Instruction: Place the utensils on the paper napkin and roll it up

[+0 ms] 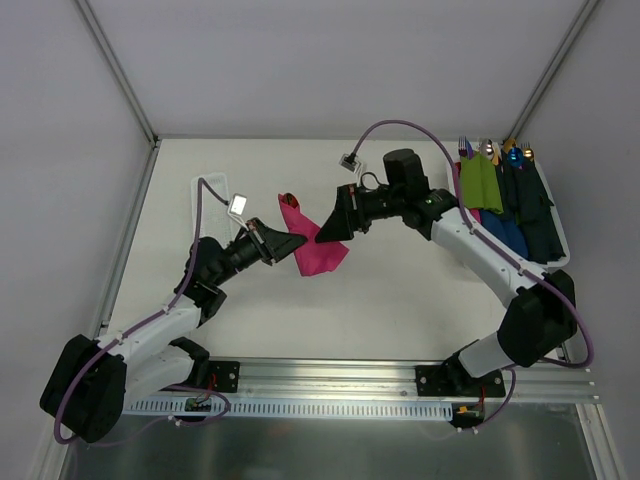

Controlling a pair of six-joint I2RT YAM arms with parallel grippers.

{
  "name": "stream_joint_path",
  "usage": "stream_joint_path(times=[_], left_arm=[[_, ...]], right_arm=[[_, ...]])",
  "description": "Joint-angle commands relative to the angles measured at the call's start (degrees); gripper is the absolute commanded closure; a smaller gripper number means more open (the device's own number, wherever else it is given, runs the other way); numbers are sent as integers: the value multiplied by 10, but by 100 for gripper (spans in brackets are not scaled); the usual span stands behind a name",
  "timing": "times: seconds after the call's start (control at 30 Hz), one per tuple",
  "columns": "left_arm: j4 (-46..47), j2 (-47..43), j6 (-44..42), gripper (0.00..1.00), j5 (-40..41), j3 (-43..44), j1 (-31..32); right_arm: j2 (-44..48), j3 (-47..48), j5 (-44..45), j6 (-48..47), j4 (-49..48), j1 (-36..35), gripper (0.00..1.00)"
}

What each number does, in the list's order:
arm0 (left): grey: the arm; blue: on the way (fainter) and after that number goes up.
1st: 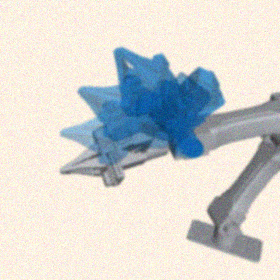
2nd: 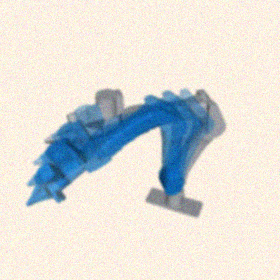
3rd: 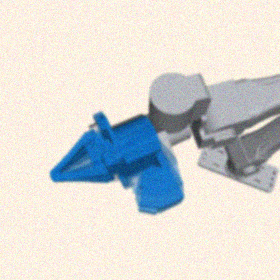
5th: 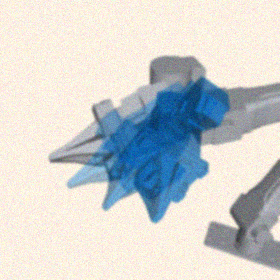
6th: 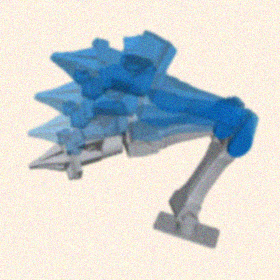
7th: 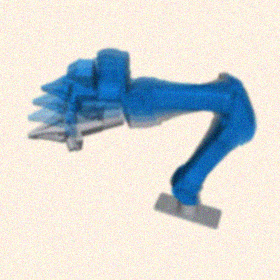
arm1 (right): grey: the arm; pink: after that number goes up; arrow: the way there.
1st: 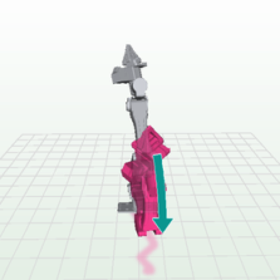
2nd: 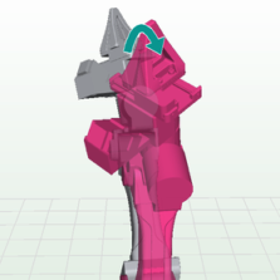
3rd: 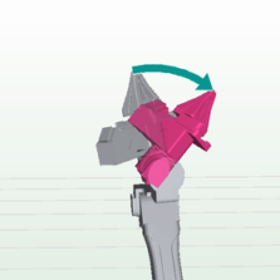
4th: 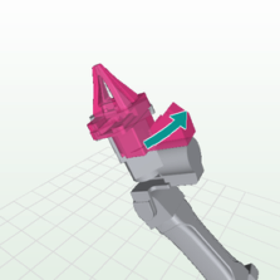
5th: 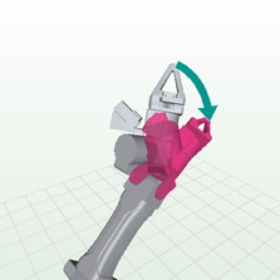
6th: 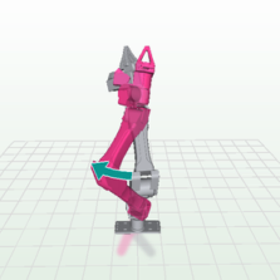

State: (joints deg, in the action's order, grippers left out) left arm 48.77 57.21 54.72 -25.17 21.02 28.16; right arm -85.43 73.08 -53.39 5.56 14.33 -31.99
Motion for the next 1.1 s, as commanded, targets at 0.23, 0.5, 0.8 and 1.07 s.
stream_joint_path(times=[0.23, 0.5, 0.8, 1.07], left_arm=[[65, -17, 24, 100, 3, 10, 9], [76, -18, 31, 100, -8, 17, 9], [84, -17, 38, 100, -6, 21, 9], [61, -26, 30, 99, -11, 25, 9]], right_arm=[[-22, 39, 58, -50, 55, -40, 1], [-42, 38, 27, -51, 58, -43, 23], [-48, 32, -17, -68, 51, -45, 78], [-42, 26, -37, -79, 49, -46, 100]])
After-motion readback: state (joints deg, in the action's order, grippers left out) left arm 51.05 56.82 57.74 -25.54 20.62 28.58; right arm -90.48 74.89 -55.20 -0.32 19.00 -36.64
